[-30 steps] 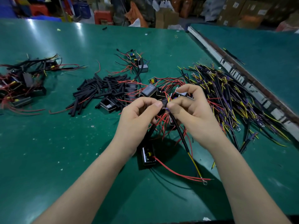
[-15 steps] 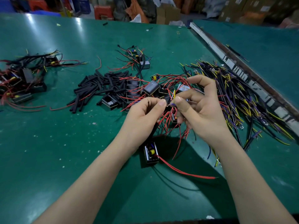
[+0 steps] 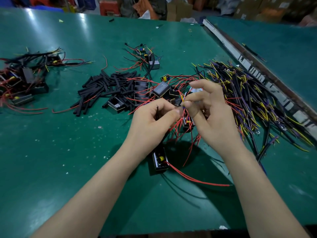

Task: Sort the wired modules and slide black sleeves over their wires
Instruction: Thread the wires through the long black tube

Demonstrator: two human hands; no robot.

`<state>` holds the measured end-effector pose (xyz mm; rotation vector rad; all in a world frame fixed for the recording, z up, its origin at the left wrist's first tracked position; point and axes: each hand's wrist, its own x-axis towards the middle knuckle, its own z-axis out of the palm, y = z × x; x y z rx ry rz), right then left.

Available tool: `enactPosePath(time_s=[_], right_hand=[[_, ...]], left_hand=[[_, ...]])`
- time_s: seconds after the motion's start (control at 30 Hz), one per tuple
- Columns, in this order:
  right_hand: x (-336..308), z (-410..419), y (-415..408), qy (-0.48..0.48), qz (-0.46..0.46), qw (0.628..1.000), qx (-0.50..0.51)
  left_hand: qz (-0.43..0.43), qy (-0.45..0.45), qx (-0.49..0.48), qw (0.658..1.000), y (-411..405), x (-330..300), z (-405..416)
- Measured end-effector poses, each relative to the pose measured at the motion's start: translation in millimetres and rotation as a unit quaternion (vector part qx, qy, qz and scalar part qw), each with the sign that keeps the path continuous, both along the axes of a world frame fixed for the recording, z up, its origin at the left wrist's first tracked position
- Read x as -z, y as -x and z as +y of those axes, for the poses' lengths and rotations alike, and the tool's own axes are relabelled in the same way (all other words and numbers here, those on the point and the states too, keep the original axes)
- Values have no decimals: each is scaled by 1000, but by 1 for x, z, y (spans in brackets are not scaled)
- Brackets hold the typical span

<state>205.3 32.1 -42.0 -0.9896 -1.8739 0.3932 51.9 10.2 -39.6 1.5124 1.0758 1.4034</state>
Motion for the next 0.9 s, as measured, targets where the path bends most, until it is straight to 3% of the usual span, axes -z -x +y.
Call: enactPosePath(time_s=[0.1,0.17,0.2,0.27,0.4,0.7,0.9], right_hand=[[-1,6,-14,-74,-57,994,49],[-4,14,-35,-88,-20,992,84],[-7,15,-43,-66,26,994,86],[-8,15,-47,-24,93,993,68],[-6,9,-31,6,121,993,8],[-10,1,-18,60,184,980,-38],[-5,-5,-6,84,151,982,-76]], left_hand=[[-86,38,-67,993,9,-3,7],[-168,57,-105,978,21,-4,16],[-170,50,-104,979,23,-4,17],[-89,20,-77,993,18,-1,14],[45,21,9,999,2,10,6],[35,16,25,999,-1,15,5],[28,10,-4,1000,-1,15,5]])
